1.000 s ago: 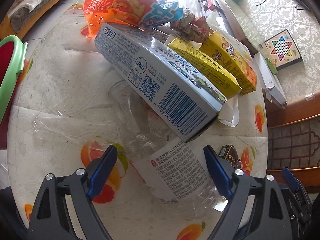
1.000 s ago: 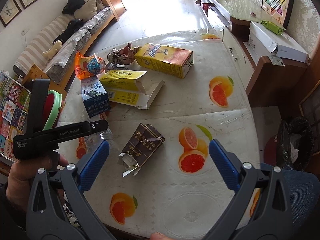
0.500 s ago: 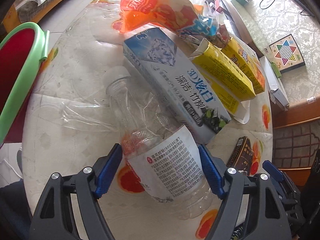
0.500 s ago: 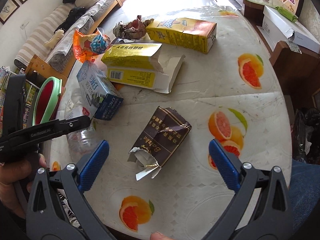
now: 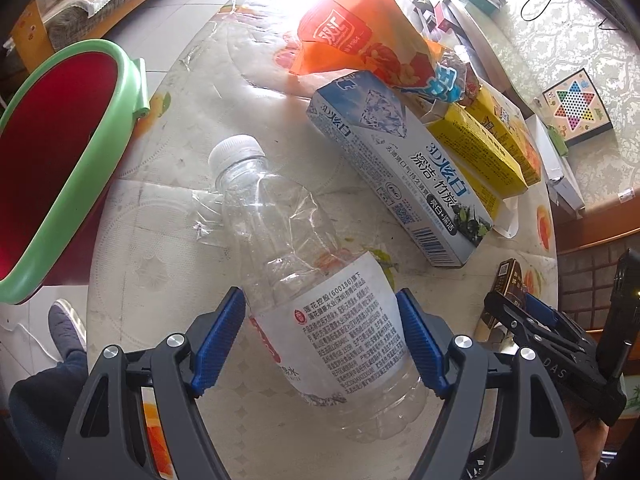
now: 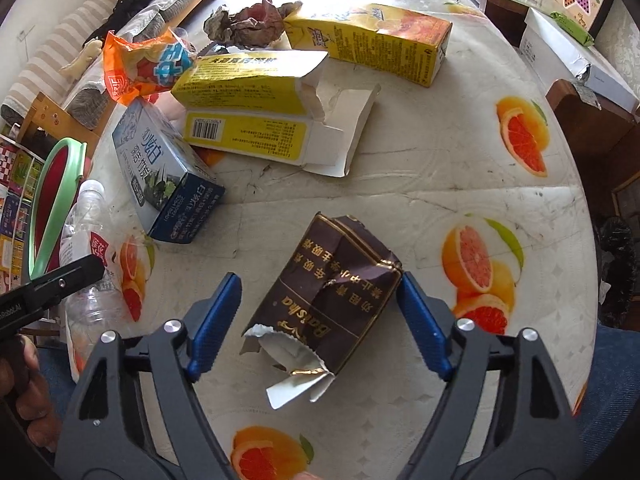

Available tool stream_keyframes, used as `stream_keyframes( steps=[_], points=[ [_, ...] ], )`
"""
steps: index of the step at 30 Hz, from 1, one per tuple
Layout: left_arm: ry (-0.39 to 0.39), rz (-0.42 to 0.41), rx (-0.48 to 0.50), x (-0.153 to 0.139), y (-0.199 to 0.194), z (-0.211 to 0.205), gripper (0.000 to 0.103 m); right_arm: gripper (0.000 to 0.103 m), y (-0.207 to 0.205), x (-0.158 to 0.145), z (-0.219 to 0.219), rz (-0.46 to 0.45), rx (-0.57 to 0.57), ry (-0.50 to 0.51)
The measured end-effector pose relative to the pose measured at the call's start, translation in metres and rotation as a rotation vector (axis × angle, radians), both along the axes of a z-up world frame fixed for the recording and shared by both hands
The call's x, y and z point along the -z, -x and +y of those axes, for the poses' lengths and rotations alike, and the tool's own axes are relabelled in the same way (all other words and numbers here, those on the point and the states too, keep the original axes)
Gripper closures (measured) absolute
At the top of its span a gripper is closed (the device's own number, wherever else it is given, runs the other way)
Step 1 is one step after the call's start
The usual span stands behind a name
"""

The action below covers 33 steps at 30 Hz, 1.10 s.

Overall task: Collect trash
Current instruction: 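Grasp the clear plastic water bottle with the left gripper while the right grasps the brown Batsha carton, then lift and carry the water bottle with the left gripper while the right carries the brown carton to the bin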

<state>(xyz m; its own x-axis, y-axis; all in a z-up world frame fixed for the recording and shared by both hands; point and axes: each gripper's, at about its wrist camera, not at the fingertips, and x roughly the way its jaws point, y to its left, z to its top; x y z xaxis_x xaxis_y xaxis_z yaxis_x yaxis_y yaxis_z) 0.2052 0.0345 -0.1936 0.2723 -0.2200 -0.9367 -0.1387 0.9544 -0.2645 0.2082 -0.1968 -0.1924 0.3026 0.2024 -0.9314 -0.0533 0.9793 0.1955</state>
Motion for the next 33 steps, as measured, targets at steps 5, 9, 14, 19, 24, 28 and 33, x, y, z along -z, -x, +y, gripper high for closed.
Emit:
stream_keyframes(
  steps=[5, 9, 14, 19, 24, 28, 33],
  points=[
    [0.022, -0.011, 0.012, -0.001, 0.002, 0.003, 0.030, 0.044, 0.001, -0.002, 0.004, -0.011, -0.027, 0.007],
    [0.016, -0.035, 0.015, -0.008, 0.007, 0.009, 0.030, 0.059, 0.003, -0.008, 0.011, -0.014, -0.068, 0.017],
    [0.025, -0.067, 0.001, -0.022, 0.014, 0.019, 0.030, 0.062, 0.011, -0.019, 0.018, -0.036, -0.092, 0.029],
    [0.016, -0.109, -0.001, -0.038, 0.024, 0.026, 0.030, 0.062, 0.018, -0.040, 0.024, -0.072, -0.107, 0.033],
    [-0.002, -0.171, 0.011, -0.062, 0.034, 0.033, 0.030, 0.062, 0.027, -0.067, 0.034, -0.130, -0.126, 0.032],
    [-0.005, -0.212, 0.006, -0.078, 0.038, 0.043, 0.031, 0.062, 0.025, -0.089, 0.042, -0.174, -0.140, 0.028],
    [-0.016, -0.266, -0.003, -0.099, 0.041, 0.057, 0.031, 0.062, 0.017, -0.117, 0.058, -0.241, -0.172, 0.036]
  ],
)
